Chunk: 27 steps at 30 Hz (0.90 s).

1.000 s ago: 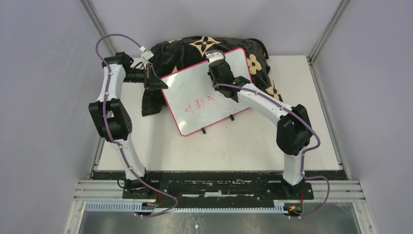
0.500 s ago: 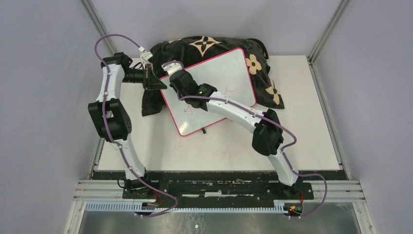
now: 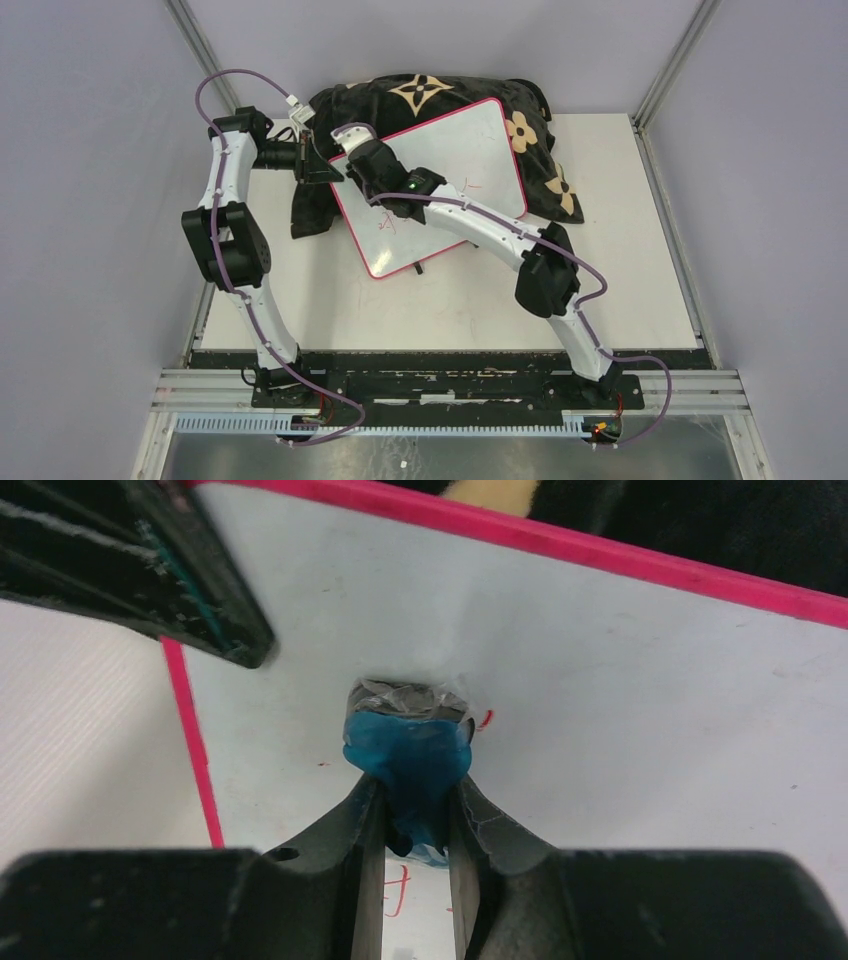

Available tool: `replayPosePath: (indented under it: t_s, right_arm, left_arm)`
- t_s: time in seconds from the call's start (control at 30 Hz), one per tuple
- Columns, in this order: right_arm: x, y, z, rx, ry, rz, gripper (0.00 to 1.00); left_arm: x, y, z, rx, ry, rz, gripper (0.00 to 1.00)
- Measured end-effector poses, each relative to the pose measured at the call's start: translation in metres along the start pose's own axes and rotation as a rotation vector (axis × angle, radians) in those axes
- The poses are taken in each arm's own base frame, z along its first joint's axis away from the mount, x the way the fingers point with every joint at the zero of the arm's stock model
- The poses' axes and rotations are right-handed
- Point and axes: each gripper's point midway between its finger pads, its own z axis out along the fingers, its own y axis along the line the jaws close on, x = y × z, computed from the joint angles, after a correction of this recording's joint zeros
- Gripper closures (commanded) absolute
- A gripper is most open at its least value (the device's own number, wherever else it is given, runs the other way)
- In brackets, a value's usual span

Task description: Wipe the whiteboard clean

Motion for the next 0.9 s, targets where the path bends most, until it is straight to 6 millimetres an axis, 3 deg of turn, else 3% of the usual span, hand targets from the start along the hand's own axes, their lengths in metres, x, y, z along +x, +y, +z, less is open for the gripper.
replayPosePath:
  t_s: [0.07, 0.17, 0.37, 0.47, 0.6, 0.67, 0.77, 0.9]
  right_arm:
    - [0.0, -0.008, 0.0, -0.006, 0.004, 0.024, 1.0]
    - [0.0, -0.038, -0.003, 0.014, 0.011, 0.068, 0.99]
    - [-0.002, -0.124, -0.008, 0.128, 0.007, 0.16, 1.0]
    - [-0.003, -0.136, -0.008, 0.139, 0.002, 0.188, 0.99]
    - [-0.006, -0.125, -0.01, 0.135, -0.002, 0.176, 1.0]
    - [-0.008, -0.11, -0.01, 0.124, -0.008, 0.155, 0.99]
    - [-0.01, -0.069, -0.008, 0.084, -0.013, 0.099, 0.99]
    - [0.001, 0.003, -0.007, -0.012, -0.005, 0.02, 0.99]
  left_arm:
    - [-0.001, 0.0, 0.001, 0.003, 0.0, 0.005, 0.97]
    - [-0.001, -0.001, 0.003, 0.008, 0.0, 0.007, 0.97]
    - [-0.001, -0.002, 0.004, 0.011, 0.001, 0.005, 0.97]
    - [-0.001, -0.003, 0.004, 0.011, 0.002, 0.004, 0.97]
    - [0.0, -0.003, 0.003, 0.011, 0.002, -0.002, 0.97]
    - [0.0, -0.004, 0.003, 0.011, 0.003, -0.003, 0.97]
    - [0.0, -0.004, 0.003, 0.011, 0.003, -0.003, 0.97]
    - [-0.001, -0.004, 0.003, 0.012, 0.002, -0.002, 0.97]
